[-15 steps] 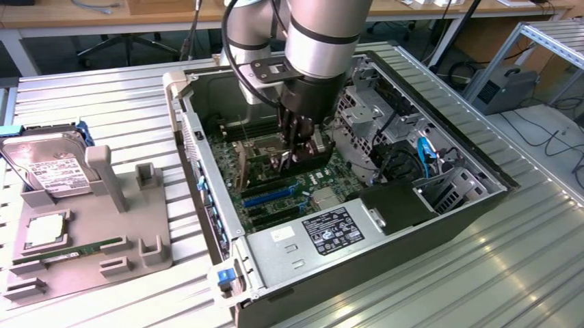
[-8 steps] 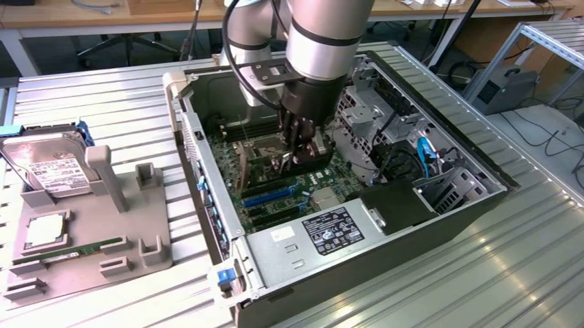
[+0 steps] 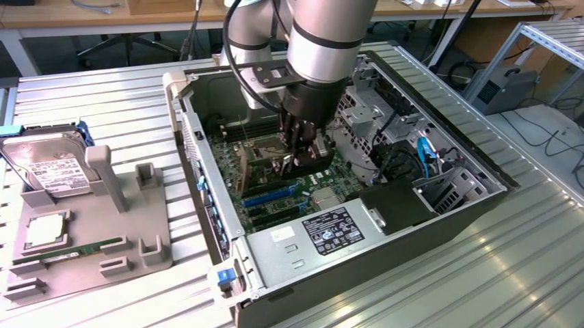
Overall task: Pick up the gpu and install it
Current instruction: 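Insert the gpu into the slot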
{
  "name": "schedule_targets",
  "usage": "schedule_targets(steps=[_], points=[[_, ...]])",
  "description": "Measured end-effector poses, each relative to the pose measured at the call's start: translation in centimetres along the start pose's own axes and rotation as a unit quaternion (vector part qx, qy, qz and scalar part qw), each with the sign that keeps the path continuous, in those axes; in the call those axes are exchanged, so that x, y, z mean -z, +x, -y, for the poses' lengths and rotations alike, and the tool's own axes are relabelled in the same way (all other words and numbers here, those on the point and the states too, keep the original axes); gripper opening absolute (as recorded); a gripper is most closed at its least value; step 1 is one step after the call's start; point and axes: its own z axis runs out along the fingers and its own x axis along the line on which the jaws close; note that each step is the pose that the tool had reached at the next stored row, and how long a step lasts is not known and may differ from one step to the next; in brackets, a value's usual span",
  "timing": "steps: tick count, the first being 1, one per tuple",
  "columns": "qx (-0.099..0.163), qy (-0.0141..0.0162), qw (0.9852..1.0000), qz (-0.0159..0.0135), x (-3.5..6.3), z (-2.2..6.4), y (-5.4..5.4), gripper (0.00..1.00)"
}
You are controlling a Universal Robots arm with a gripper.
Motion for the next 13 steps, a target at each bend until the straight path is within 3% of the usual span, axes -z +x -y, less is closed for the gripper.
schedule_targets(steps=[13], points=[[0.000, 0.0000, 1.0000, 0.0000, -0.07, 0.01, 0.47, 0.27]])
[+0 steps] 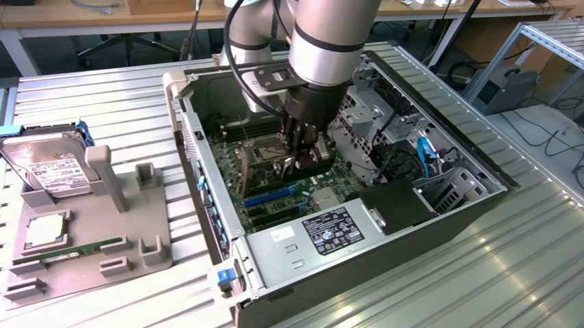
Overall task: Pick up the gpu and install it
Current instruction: 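Insert the gpu into the slot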
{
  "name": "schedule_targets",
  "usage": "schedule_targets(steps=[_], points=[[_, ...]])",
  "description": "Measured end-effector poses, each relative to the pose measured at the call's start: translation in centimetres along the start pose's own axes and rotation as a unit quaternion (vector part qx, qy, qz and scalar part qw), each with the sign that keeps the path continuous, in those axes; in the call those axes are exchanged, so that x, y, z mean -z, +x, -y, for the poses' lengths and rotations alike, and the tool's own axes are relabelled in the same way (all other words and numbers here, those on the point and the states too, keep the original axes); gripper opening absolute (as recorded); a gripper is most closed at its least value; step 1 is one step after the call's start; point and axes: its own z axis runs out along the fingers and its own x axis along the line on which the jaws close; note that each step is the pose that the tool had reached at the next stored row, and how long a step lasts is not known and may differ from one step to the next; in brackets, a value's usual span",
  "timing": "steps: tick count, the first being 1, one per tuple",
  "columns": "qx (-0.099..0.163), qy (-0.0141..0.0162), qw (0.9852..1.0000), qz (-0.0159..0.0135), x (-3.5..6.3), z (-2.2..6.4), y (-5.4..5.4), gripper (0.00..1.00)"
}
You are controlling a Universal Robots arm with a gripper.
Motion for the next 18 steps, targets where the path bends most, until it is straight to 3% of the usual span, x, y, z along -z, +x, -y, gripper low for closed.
schedule_targets(steps=[18], points=[[0.000, 0.0000, 1.0000, 0.0000, -0.09, 0.01, 0.57, 0.27]])
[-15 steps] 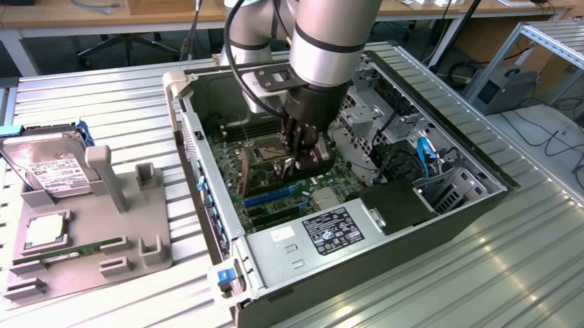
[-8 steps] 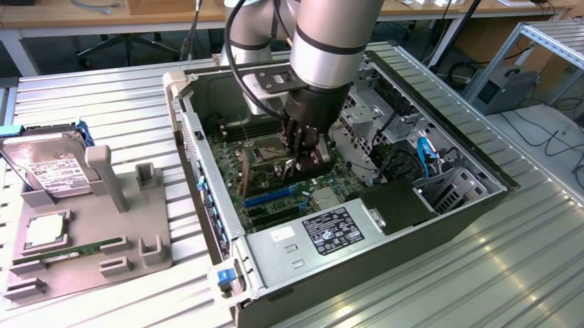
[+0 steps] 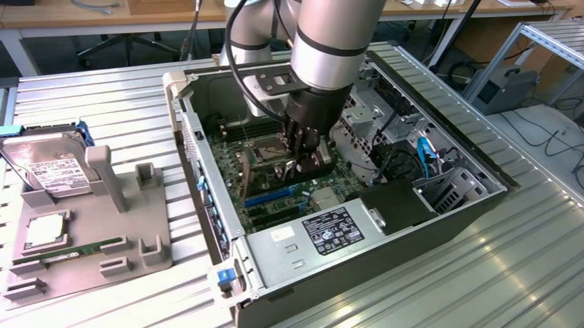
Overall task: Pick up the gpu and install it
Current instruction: 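Insert the gpu into the slot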
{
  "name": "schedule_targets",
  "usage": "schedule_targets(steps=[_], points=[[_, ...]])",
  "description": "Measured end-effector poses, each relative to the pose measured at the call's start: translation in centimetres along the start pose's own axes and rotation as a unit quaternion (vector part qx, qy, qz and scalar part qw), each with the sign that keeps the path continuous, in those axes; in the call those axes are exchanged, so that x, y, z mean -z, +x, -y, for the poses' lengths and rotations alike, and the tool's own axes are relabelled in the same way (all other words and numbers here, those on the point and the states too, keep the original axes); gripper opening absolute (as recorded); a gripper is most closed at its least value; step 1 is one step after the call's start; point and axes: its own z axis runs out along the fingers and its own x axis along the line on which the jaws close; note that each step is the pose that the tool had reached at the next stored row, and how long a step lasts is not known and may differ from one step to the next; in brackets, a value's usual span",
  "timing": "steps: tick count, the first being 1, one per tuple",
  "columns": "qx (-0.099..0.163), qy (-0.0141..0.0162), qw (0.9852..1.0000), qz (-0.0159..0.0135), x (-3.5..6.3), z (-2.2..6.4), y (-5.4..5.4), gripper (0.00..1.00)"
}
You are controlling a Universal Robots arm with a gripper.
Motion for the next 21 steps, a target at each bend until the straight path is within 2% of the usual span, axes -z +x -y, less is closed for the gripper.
schedule_targets(steps=[21], points=[[0.000, 0.0000, 1.0000, -0.0001, -0.09, -0.08, 0.62, 0.27]])
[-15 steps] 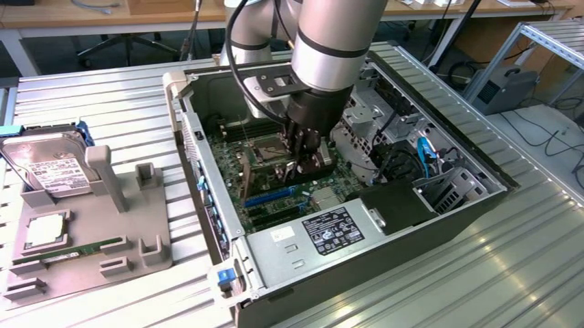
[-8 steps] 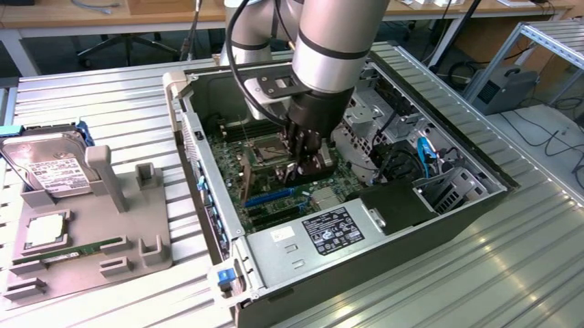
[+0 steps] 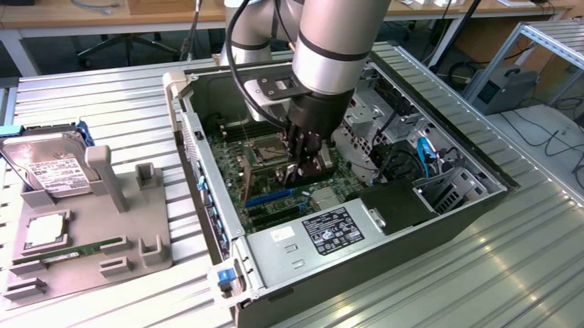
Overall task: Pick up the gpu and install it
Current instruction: 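Insert the gpu into the slot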
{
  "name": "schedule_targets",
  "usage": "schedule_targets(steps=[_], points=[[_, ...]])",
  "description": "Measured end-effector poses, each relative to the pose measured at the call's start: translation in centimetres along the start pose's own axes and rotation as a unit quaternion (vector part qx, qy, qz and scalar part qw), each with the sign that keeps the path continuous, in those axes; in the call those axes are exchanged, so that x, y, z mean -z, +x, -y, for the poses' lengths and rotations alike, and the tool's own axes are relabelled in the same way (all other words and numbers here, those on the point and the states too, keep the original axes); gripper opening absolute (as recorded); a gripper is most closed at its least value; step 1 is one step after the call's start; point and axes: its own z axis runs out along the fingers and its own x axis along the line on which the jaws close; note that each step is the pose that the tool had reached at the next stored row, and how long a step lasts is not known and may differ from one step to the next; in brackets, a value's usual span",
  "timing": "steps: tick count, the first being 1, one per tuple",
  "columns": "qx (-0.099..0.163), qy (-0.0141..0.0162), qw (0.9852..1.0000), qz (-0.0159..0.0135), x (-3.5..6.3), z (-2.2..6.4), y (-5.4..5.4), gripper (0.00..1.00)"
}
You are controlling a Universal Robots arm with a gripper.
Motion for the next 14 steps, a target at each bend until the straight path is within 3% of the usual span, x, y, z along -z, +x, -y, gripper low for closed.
schedule_targets(steps=[11, 14], points=[[0.000, 0.0000, 1.0000, 0.0001, -0.04, -0.42, 0.17, 0.27], [0.000, 0.0000, 1.0000, -0.0023, -0.08, -0.46, 0.13, 0.27]])
